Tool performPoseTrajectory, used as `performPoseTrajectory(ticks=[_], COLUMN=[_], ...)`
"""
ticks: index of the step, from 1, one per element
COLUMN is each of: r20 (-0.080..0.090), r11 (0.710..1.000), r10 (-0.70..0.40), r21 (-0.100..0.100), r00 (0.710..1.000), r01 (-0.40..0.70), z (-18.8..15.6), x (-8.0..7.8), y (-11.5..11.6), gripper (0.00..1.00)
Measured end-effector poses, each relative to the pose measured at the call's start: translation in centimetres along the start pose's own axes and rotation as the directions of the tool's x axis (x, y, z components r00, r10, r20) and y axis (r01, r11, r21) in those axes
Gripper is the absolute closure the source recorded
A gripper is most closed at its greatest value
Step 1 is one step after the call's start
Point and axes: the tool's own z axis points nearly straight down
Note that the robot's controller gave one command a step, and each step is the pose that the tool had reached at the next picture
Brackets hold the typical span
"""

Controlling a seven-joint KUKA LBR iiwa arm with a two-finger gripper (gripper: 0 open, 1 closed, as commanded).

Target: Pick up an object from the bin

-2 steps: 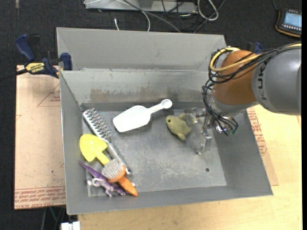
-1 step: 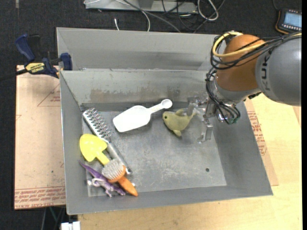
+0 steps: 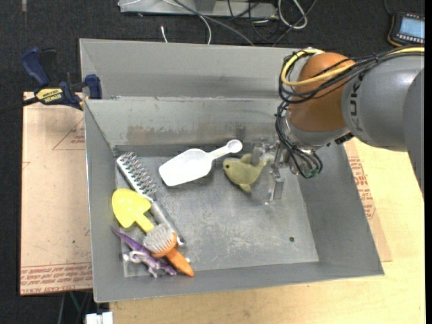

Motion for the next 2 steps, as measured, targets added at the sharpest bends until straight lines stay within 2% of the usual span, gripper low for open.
performPoseTrajectory(ticks=[1, 2], r20=[0.01, 0.008], r11=[0.99, 0.98], r10=[0.14, 0.198], r21=[0.003, 0.001], r00=[0.99, 0.98], r01=[-0.14, -0.198], z=[3.0, 2.8], x=[-1.9, 0.0], y=[0.5, 1.1], gripper=[0.0, 1.0])
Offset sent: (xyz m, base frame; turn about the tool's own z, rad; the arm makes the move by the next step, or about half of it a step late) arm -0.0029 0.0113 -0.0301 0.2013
